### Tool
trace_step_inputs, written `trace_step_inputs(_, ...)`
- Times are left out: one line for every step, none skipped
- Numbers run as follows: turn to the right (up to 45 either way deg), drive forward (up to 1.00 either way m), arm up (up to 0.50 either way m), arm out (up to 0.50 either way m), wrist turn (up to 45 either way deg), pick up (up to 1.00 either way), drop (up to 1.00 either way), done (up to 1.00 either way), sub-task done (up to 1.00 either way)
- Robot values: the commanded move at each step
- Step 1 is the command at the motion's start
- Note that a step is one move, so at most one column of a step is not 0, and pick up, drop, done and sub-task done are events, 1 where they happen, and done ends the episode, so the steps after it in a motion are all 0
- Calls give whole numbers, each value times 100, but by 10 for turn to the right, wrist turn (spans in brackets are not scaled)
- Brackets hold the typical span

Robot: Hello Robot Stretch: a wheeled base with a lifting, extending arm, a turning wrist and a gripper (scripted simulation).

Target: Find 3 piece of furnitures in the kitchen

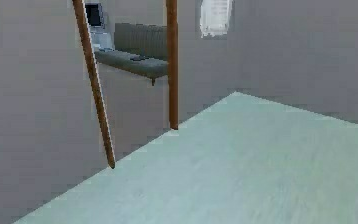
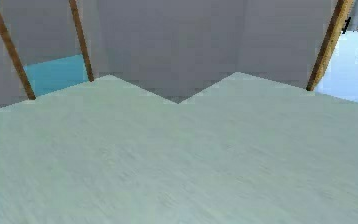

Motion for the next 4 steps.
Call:
trace_step_inputs(0, 100, 0, 0, 0, 0, 0, 0, 0)
trace_step_inputs(-60, 0, 0, 0, 0, 0, 0, 0, 0)
trace_step_inputs(0, 25, 0, 0, 0, 0, 0, 0, 0)
trace_step_inputs(0, 45, 0, 0, 0, 0, 0, 0, 0)
